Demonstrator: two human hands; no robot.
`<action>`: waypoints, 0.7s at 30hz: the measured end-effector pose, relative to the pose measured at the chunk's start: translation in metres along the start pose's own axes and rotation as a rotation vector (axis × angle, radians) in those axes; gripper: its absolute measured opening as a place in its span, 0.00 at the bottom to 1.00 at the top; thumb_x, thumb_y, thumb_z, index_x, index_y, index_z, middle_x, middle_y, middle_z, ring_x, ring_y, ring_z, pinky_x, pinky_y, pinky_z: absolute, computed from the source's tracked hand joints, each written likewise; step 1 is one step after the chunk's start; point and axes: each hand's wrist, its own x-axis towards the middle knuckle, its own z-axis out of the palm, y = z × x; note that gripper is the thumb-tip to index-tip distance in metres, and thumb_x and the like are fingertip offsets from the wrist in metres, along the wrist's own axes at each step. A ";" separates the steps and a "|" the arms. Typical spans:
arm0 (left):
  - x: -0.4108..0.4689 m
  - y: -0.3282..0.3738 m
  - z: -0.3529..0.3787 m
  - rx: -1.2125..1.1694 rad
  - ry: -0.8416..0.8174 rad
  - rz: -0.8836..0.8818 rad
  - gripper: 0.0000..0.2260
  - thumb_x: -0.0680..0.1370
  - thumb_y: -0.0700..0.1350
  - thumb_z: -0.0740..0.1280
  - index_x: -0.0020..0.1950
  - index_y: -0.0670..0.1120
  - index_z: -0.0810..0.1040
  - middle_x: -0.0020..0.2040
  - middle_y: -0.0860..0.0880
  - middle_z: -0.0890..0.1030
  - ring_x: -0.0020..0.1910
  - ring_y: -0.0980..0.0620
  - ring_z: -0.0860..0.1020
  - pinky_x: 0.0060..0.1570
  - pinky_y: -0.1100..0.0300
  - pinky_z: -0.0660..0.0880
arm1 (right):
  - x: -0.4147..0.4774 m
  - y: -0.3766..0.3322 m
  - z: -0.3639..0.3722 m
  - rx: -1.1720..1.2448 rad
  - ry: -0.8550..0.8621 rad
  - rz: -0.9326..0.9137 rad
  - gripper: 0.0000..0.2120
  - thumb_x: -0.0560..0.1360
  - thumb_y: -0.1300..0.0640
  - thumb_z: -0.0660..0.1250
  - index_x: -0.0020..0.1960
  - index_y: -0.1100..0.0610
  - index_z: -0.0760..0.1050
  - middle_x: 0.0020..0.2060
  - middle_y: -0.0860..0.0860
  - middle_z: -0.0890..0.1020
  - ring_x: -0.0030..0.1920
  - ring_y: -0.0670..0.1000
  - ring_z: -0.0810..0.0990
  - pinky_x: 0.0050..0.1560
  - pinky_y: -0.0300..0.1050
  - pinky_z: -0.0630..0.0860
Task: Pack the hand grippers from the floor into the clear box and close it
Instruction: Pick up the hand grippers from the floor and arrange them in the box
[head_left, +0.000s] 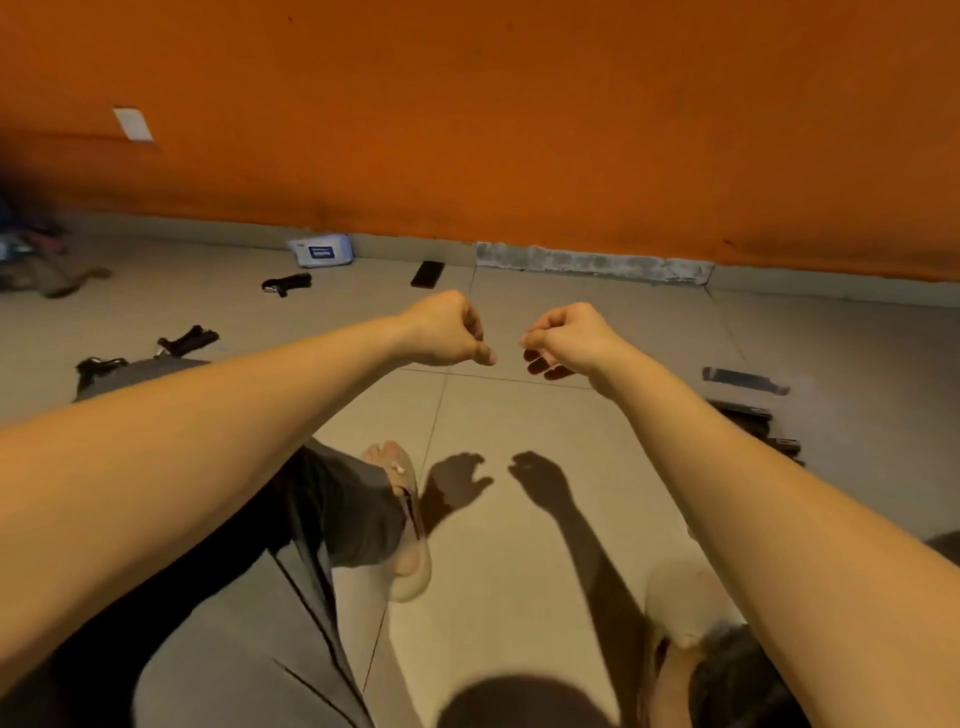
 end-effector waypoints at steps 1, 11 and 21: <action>-0.004 -0.021 -0.006 0.028 0.009 -0.032 0.14 0.75 0.52 0.77 0.50 0.43 0.82 0.42 0.48 0.82 0.43 0.50 0.80 0.45 0.53 0.77 | 0.008 -0.008 0.022 -0.012 -0.030 -0.006 0.07 0.79 0.60 0.69 0.53 0.64 0.80 0.46 0.58 0.85 0.44 0.54 0.85 0.48 0.51 0.82; -0.029 -0.285 -0.088 -0.017 0.112 -0.465 0.14 0.75 0.55 0.75 0.49 0.45 0.84 0.48 0.47 0.84 0.49 0.46 0.81 0.52 0.50 0.79 | 0.133 -0.103 0.248 -0.126 -0.237 -0.142 0.09 0.77 0.61 0.71 0.48 0.69 0.80 0.42 0.59 0.84 0.44 0.57 0.85 0.54 0.62 0.81; -0.040 -0.452 -0.187 -0.100 0.247 -0.631 0.12 0.75 0.54 0.76 0.45 0.45 0.84 0.45 0.47 0.84 0.47 0.46 0.81 0.41 0.56 0.74 | 0.248 -0.204 0.397 -0.183 -0.356 -0.211 0.07 0.76 0.62 0.72 0.48 0.66 0.81 0.45 0.60 0.85 0.42 0.57 0.85 0.54 0.61 0.81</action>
